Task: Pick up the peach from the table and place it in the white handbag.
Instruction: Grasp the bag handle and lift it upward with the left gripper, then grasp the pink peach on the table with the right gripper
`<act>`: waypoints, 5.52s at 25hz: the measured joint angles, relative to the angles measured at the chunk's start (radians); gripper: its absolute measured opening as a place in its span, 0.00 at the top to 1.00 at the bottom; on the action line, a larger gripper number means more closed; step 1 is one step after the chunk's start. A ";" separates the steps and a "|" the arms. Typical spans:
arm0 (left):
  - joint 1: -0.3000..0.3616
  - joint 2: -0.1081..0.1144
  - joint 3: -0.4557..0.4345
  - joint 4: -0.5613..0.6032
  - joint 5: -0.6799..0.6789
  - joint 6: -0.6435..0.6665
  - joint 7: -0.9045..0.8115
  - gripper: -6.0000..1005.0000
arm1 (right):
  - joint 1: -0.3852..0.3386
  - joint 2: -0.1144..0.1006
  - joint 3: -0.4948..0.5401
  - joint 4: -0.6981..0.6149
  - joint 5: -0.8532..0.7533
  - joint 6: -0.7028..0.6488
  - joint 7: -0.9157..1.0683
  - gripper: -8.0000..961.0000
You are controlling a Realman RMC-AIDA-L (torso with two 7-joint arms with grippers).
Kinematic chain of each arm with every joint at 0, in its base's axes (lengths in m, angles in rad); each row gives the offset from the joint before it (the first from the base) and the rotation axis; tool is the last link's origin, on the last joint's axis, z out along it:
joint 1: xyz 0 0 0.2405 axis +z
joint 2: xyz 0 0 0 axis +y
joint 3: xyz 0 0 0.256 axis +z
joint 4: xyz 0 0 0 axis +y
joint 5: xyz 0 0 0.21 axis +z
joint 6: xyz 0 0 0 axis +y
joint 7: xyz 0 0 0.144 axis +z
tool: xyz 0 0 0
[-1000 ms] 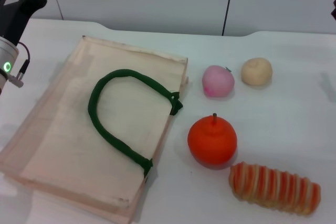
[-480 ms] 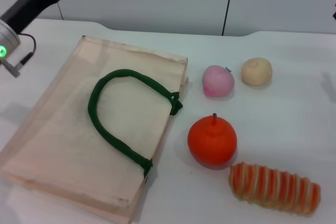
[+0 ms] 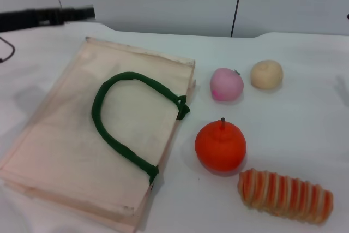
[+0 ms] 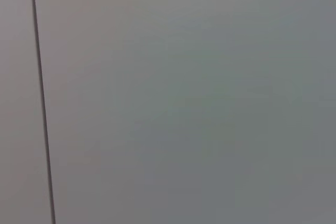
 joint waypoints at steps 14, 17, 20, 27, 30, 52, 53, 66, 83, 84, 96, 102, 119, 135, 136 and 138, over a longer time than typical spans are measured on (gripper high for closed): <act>-0.072 -0.001 0.000 -0.004 0.299 0.023 0.043 0.37 | 0.000 0.000 0.000 0.001 0.000 0.000 0.000 0.08; -0.080 -0.005 0.000 0.004 0.330 0.023 0.050 0.37 | 0.000 0.000 0.000 0.001 0.000 0.000 0.000 0.09; -0.091 -0.005 0.000 0.027 0.372 0.011 0.046 0.38 | 0.001 0.000 0.000 0.001 0.000 0.000 0.000 0.09; -0.098 -0.012 0.000 0.085 0.413 -0.083 0.042 0.39 | 0.006 0.000 0.000 0.002 0.000 0.000 0.000 0.09; -0.099 -0.017 0.000 0.128 0.422 -0.136 0.044 0.40 | 0.007 0.000 0.000 0.002 0.000 0.000 0.000 0.09; -0.097 -0.022 -0.001 0.254 0.493 -0.305 0.031 0.53 | 0.011 0.000 0.000 0.004 0.000 0.000 0.001 0.10; -0.097 -0.022 -0.001 0.254 0.495 -0.305 0.028 0.55 | 0.009 0.000 0.000 0.003 0.000 0.000 0.001 0.10; -0.071 -0.009 -0.001 0.216 0.284 -0.148 0.097 0.87 | 0.001 0.000 0.000 0.000 0.000 0.000 0.002 0.10; 0.061 0.085 0.000 -0.047 -0.145 0.542 0.212 0.87 | -0.006 -0.001 0.000 0.000 0.003 0.000 0.012 0.10; 0.063 0.085 0.000 -0.056 -0.149 0.544 0.202 0.87 | -0.007 -0.001 0.000 0.000 0.003 0.000 0.016 0.10; 0.042 0.095 0.000 -0.114 -0.179 0.554 0.100 0.87 | -0.011 -0.007 -0.035 -0.062 -0.136 0.000 0.228 0.11; 0.040 0.095 0.000 -0.116 -0.178 0.554 0.098 0.87 | -0.002 -0.011 -0.155 -0.288 -0.486 0.045 0.577 0.11; 0.025 0.096 0.000 -0.110 -0.177 0.552 0.098 0.86 | 0.192 -0.008 -0.511 -0.420 -0.904 0.087 0.928 0.11; 0.018 0.090 0.000 -0.109 -0.182 0.552 0.097 0.86 | 0.282 0.004 -0.601 -0.335 -0.835 -0.222 0.907 0.12; 0.017 0.089 0.000 -0.108 -0.182 0.552 0.097 0.86 | 0.288 0.004 -0.614 -0.328 -0.834 -0.237 0.908 0.12; 0.016 0.088 0.000 -0.108 -0.182 0.552 0.096 0.86 | 0.296 0.005 -0.632 -0.318 -0.834 -0.275 0.908 0.12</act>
